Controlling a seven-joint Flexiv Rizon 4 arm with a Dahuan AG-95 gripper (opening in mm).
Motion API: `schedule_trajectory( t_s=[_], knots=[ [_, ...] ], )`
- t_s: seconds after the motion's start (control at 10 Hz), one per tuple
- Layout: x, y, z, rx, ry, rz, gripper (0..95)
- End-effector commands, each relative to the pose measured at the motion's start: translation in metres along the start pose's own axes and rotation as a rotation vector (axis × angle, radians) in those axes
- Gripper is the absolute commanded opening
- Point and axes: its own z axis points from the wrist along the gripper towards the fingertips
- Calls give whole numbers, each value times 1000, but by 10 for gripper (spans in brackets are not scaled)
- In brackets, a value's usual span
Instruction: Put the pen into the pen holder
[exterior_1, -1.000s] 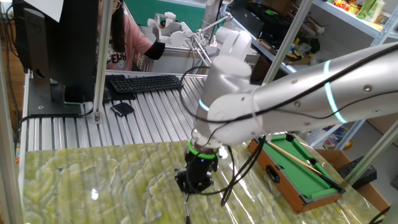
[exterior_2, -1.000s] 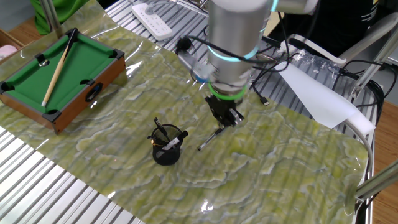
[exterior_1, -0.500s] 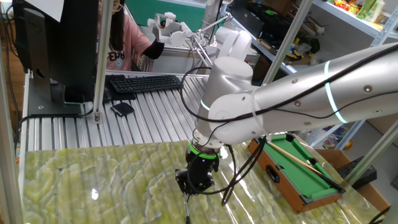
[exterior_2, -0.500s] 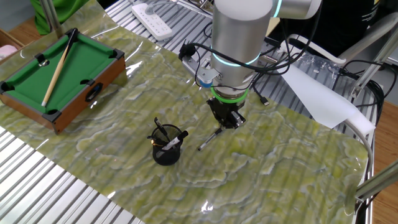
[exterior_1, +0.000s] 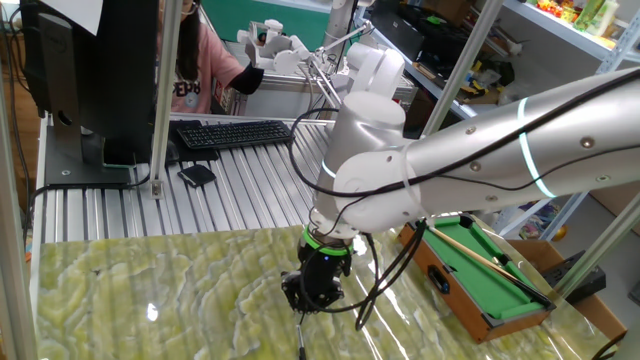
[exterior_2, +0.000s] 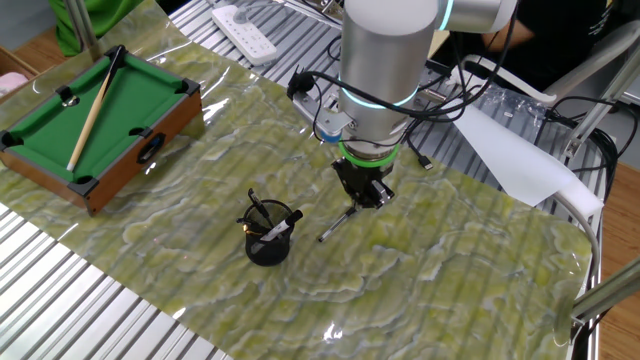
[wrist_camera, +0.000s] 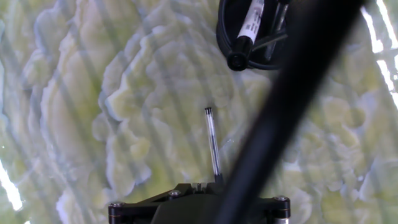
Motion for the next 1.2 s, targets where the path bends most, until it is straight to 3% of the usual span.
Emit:
schedule_trajectory(
  t_s=[0.1,0.4,0.7,1.2],
  knots=[
    [0,0,0,4,2,7,0],
    [0,0,0,9,-5,11,0],
    [0,0,0,12,-30,-2,0],
    [0,0,0,20,-14,-42,0]
  ],
)
